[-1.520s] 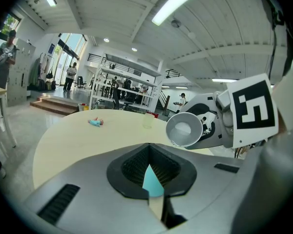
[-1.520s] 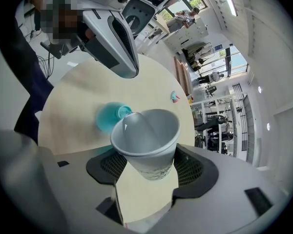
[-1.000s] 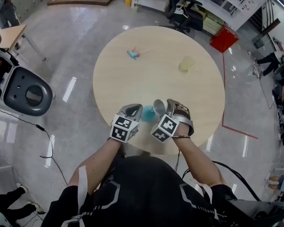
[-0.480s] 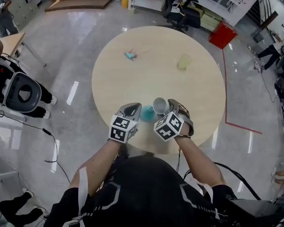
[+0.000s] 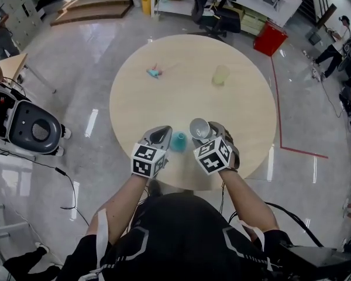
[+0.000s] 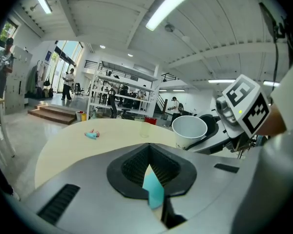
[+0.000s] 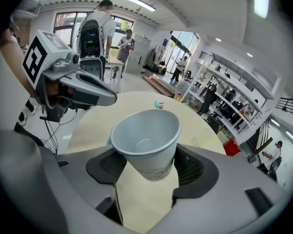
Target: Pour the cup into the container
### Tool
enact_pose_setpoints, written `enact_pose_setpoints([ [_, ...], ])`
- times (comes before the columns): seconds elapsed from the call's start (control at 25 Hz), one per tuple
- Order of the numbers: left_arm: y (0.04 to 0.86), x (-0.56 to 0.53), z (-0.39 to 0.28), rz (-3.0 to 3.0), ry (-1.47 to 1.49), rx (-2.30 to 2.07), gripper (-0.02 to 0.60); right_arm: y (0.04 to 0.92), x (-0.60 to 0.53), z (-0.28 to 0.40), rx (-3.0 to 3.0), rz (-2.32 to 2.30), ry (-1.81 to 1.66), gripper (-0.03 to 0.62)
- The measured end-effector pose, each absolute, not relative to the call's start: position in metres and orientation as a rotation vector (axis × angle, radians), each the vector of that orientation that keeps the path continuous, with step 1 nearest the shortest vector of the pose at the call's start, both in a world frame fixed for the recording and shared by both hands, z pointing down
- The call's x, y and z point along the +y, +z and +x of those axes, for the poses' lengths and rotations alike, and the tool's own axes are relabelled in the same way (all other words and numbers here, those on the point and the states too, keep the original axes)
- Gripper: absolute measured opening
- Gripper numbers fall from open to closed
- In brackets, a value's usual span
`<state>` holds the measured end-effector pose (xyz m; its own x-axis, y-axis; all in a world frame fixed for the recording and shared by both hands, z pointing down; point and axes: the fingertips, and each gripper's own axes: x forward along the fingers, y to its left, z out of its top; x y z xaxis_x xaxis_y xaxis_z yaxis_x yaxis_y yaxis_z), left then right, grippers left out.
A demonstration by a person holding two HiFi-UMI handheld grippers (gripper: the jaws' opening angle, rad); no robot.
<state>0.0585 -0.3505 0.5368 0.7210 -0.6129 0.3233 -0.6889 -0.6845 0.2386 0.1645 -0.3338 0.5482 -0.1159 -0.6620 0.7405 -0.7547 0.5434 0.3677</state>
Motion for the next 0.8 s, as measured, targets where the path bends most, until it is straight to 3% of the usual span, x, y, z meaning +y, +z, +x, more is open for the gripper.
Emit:
enact_pose_setpoints([
  [0.8,0.546,-0.343,0.076,2.556,0.346,-0.994,-0.008,0.566,-0.312,0.216,-1.947,1.376,0.279,0.305],
])
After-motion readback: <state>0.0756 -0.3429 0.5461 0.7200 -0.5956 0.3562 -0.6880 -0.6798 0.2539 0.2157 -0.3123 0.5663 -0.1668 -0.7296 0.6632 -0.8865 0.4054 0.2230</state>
